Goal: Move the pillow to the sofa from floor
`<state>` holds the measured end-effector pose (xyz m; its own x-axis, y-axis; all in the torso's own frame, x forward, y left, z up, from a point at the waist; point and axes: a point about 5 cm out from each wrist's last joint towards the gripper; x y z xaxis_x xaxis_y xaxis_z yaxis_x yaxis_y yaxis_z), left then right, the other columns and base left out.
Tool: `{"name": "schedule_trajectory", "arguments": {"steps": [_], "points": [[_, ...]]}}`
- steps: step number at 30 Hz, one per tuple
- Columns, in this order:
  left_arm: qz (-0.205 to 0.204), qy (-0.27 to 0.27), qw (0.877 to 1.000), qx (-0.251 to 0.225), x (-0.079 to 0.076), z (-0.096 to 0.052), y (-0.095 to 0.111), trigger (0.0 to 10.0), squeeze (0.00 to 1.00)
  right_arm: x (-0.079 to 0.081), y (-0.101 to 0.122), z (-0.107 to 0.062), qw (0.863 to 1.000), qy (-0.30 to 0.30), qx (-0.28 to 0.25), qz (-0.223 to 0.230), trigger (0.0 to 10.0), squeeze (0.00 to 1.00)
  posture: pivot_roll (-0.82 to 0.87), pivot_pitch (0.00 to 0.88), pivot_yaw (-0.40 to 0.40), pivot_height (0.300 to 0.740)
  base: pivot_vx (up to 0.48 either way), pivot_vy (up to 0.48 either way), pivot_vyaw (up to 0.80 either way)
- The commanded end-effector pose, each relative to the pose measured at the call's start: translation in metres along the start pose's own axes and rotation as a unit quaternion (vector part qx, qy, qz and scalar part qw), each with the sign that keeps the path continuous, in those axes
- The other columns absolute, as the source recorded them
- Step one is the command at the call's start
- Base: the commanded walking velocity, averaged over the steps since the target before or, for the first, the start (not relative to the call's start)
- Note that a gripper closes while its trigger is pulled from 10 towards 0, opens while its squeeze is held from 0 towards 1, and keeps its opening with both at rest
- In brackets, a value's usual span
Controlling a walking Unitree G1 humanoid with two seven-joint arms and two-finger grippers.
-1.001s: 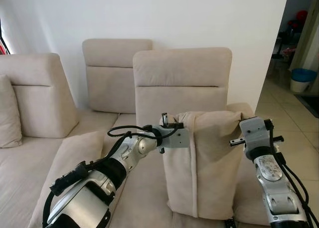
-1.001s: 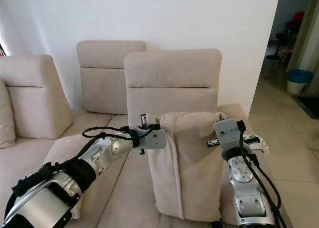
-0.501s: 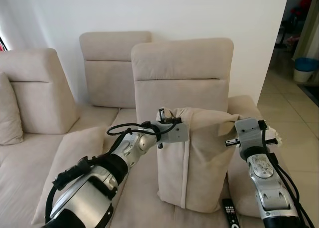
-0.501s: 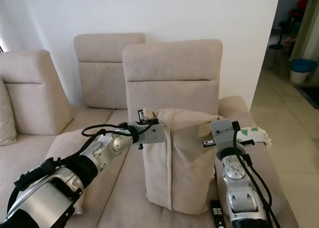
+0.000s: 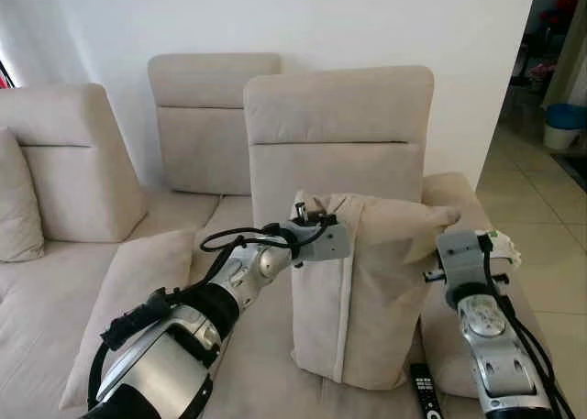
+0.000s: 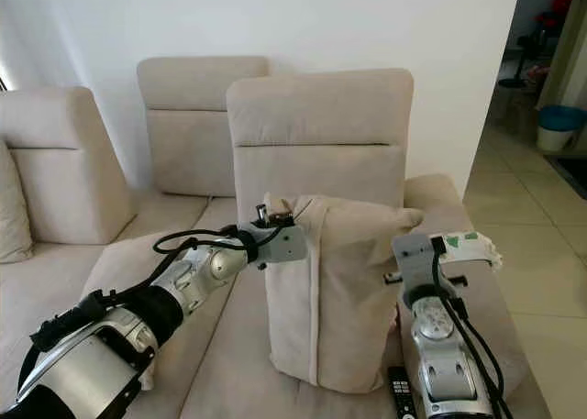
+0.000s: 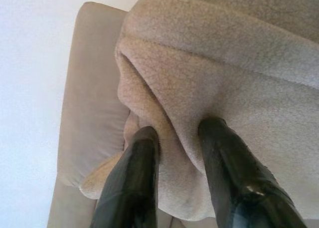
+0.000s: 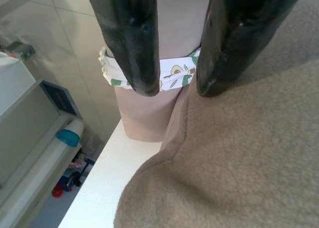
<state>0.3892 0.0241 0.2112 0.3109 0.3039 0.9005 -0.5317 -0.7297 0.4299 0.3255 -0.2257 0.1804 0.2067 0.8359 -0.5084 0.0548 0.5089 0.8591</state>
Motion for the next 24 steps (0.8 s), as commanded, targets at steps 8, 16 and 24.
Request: {"name": "schedule_trajectory", "arguments": {"steps": [8,16,24], "points": [[0.0,0.017,1.0,0.005,0.002,0.0,-0.003,10.0,0.0,0.004,0.004,0.0,1.0,0.008,-0.002,-0.015,10.0,0.0,0.07,0.105,0.097,0.74,0.0,0.0,0.0],[-0.021,0.085,0.996,-0.022,0.018,-0.001,0.004,10.0,0.0,0.001,0.008,0.001,1.0,-0.002,-0.013,-0.02,10.0,0.0,0.06,0.098,0.092,0.74,0.0,0.0,0.0],[-0.037,0.092,0.995,-0.022,0.02,-0.003,0.001,10.0,0.0,0.003,0.012,-0.001,1.0,0.004,-0.025,-0.008,10.0,0.0,0.06,0.092,0.09,0.74,0.0,0.0,0.0]]}}
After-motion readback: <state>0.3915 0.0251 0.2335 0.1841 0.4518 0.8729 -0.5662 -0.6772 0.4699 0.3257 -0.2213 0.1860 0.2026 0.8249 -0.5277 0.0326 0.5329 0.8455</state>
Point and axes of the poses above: a point about 5 cm out from each wrist's last joint towards the gripper, its own z axis pointing out of the wrist towards the gripper, its own y axis along the axis of the wrist's last joint, x = y × z, and after that the axes turned 3 degrees about -z, right-handed
